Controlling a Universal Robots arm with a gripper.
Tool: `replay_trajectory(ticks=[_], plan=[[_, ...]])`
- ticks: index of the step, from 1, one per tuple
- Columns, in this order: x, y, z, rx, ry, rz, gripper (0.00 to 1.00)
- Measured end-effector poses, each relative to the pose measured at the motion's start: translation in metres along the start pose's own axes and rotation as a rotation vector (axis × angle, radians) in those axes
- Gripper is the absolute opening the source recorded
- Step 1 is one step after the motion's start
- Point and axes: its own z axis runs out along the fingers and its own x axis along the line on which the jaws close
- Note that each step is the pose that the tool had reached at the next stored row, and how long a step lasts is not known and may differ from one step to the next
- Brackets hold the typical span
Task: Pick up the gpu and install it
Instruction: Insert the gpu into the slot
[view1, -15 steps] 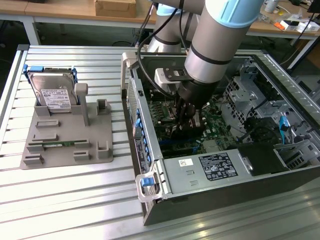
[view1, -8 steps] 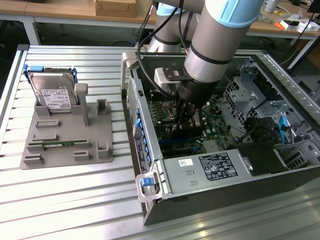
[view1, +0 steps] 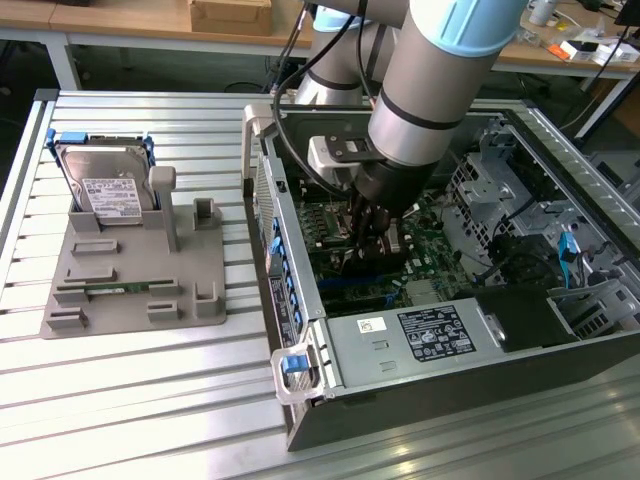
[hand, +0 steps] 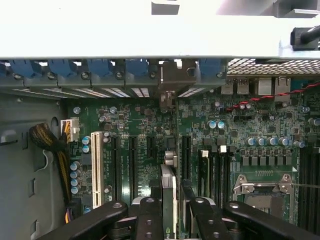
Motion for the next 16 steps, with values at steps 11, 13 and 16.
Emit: replay_trajectory(ticks=[11,13,16], plan=[[0.0002,0.0005,0.0070,0.0002,0.0032,0.010,0.26],[0.0001,0.0004,0.0072,0.0007,0.0025,0.010,0.27],[0.0002,0.0005,0.0057,0.0004,0.0096,0.010,0.52]])
